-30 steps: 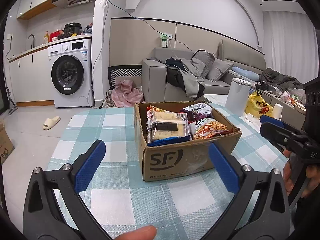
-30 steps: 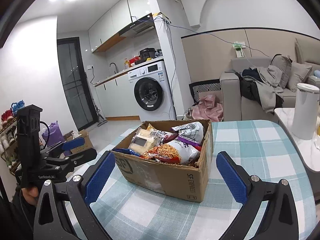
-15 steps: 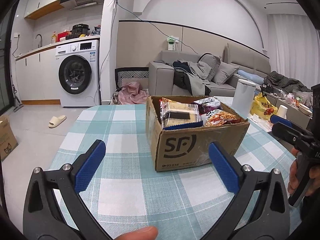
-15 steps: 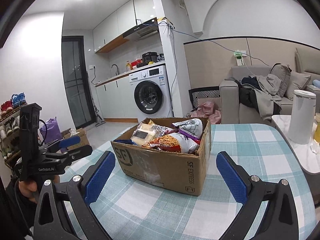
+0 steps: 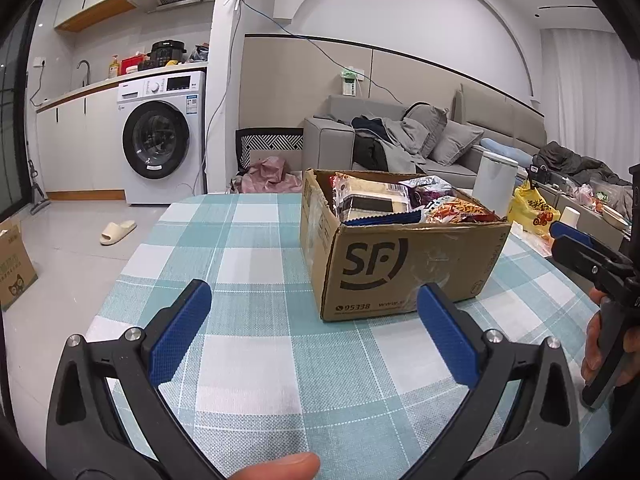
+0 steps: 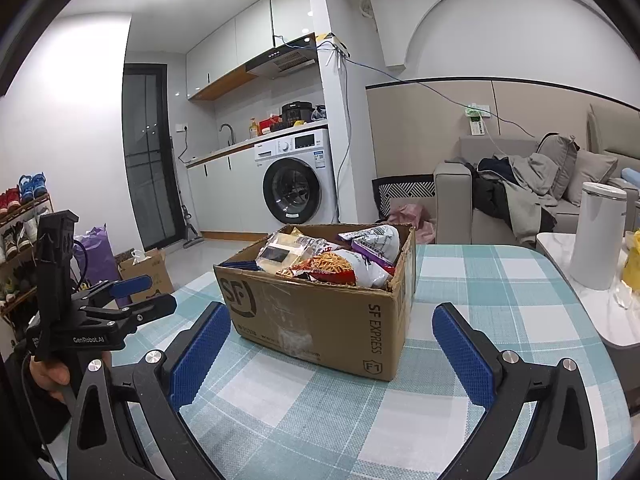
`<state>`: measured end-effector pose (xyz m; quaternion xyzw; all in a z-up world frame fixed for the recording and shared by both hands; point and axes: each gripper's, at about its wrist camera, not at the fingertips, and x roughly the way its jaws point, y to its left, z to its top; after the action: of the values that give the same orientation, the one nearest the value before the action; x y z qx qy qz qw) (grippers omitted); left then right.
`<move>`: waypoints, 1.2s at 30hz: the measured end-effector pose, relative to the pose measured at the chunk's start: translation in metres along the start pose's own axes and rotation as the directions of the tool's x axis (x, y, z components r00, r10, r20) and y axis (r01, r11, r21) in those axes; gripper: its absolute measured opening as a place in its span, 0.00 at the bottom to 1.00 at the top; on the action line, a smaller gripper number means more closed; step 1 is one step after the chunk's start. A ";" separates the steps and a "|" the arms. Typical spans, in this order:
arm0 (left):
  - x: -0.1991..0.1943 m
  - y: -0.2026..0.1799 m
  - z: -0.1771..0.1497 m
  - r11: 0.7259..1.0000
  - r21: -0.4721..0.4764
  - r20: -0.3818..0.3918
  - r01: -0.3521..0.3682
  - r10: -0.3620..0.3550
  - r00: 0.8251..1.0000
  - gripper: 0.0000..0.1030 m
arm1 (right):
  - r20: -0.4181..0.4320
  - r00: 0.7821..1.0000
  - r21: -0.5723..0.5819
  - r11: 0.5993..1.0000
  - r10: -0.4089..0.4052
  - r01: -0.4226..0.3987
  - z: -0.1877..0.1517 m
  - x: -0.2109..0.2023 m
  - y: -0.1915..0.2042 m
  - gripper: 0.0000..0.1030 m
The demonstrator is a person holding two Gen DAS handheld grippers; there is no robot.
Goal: Organize snacks
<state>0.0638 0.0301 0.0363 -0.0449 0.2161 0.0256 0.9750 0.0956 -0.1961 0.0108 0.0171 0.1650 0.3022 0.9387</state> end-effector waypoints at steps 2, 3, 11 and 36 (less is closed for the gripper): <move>0.001 0.000 -0.001 1.000 0.000 -0.002 -0.001 0.001 1.000 1.00 | 0.000 1.000 -0.004 1.000 -0.005 0.005 -0.001 0.000 0.000 1.00; 0.001 0.000 -0.001 1.000 0.000 0.000 0.000 0.000 1.000 1.00 | -0.001 1.000 -0.004 1.000 -0.006 0.006 -0.002 0.001 0.000 1.00; 0.003 0.000 -0.001 1.000 0.001 -0.007 -0.004 0.004 1.000 1.00 | 0.002 1.000 -0.017 1.000 -0.025 0.025 -0.007 0.002 0.001 1.00; 0.001 -0.002 0.000 1.000 0.012 -0.006 -0.003 0.003 1.000 1.00 | 0.015 1.000 -0.003 1.000 -0.018 0.018 -0.006 -0.002 -0.005 1.00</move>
<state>0.0650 0.0285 0.0359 -0.0388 0.2193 0.0255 0.9746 0.0950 -0.2012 0.0045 0.0164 0.1577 0.2938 0.9426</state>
